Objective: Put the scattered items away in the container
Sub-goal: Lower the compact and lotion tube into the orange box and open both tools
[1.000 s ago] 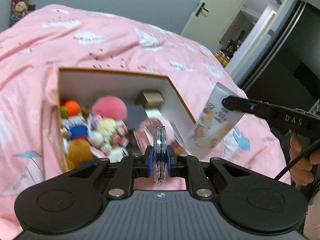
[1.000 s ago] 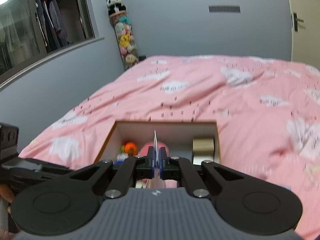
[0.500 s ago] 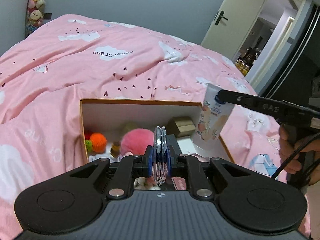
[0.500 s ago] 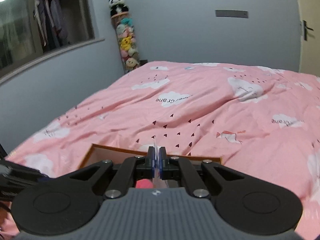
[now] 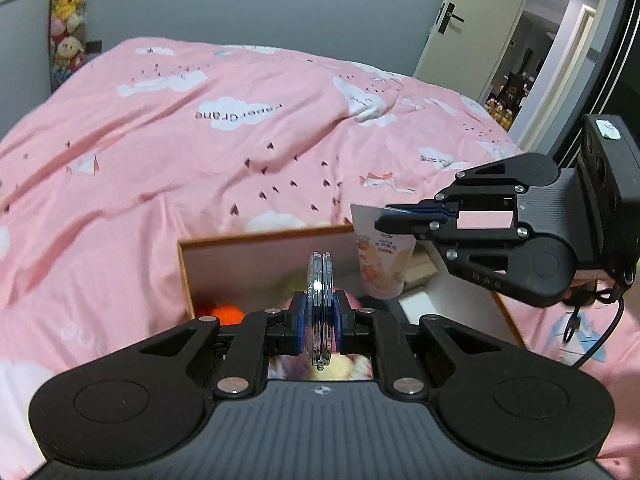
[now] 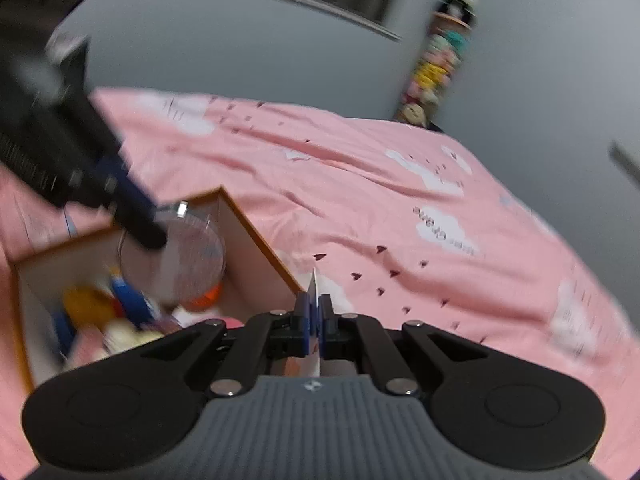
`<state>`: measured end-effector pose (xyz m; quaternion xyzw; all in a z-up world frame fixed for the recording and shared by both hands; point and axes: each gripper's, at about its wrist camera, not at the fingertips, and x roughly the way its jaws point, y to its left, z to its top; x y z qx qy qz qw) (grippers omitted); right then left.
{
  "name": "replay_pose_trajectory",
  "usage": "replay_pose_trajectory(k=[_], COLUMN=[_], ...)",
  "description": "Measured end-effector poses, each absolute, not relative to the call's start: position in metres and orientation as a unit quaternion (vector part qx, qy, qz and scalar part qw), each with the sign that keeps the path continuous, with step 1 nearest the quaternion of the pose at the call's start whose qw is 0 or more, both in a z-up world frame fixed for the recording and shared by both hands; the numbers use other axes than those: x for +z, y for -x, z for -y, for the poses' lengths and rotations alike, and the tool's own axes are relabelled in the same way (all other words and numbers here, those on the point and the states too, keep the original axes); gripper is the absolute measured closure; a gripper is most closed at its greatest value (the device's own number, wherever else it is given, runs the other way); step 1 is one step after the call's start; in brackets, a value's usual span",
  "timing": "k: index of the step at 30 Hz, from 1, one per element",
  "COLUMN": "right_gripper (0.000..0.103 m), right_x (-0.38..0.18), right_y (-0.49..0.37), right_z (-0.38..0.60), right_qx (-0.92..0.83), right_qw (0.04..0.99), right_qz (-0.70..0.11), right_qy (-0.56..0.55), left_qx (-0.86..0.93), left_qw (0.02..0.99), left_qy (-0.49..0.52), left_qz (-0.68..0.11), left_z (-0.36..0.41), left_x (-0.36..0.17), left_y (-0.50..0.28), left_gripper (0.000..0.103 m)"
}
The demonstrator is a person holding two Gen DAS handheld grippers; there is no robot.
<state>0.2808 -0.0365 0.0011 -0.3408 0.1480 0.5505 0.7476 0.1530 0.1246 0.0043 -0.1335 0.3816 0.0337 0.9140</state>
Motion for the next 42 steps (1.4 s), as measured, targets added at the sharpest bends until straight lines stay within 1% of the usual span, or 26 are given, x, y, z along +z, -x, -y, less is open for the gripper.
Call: replay_pose_trajectory(k=[3, 9, 13, 18, 23, 27, 28, 29, 31, 36, 42], right_gripper=[0.099, 0.099, 0.099, 0.098, 0.097, 0.097, 0.096, 0.093, 0.092, 0.092, 0.092], right_x=[-0.006, -0.029, -0.033, -0.038, -0.037, -0.023, -0.02, -0.016, -0.01, 0.0, 0.008], right_y=[-0.282, -0.282, -0.282, -0.288, -0.294, -0.295, -0.294, -0.293, -0.29, -0.275, -0.254], right_z=[0.033, 0.033, 0.042, 0.053, 0.063, 0.074, 0.077, 0.081, 0.085, 0.104, 0.126], right_qx=[0.564, 0.56, 0.555, 0.535, 0.519, 0.517, 0.514, 0.51, 0.5, 0.481, 0.462], right_qw=[0.725, 0.699, 0.701, 0.715, 0.735, 0.76, 0.767, 0.775, 0.79, 0.819, 0.839], right_qz=[-0.122, -0.11, -0.125, -0.147, -0.17, -0.186, -0.189, -0.193, -0.199, -0.208, -0.218], right_qy=[0.376, 0.431, 0.43, 0.426, 0.402, 0.347, 0.334, 0.319, 0.293, 0.233, 0.188], left_qx=[0.04, 0.037, 0.037, 0.043, 0.047, 0.056, 0.057, 0.059, 0.064, 0.073, 0.087], left_qw=[0.911, 0.909, 0.91, 0.907, 0.901, 0.9, 0.899, 0.9, 0.899, 0.892, 0.885], left_qy=[0.127, 0.122, 0.11, 0.118, 0.138, 0.138, 0.137, 0.132, 0.122, 0.132, 0.139], left_qz=[-0.389, -0.397, -0.399, -0.402, -0.408, -0.41, -0.411, -0.412, -0.416, -0.425, -0.436], left_z=[-0.131, -0.136, -0.14, -0.147, -0.15, -0.146, -0.144, -0.142, -0.138, -0.138, -0.14], left_x=[0.0, -0.008, -0.012, -0.018, -0.027, -0.033, -0.033, -0.034, -0.037, -0.048, -0.053], left_y=[-0.161, -0.169, -0.175, -0.185, -0.194, -0.199, -0.2, -0.201, -0.203, -0.21, -0.217], left_gripper=[0.088, 0.088, 0.088, 0.088, 0.088, 0.088, 0.088, 0.088, 0.088, 0.088, 0.088])
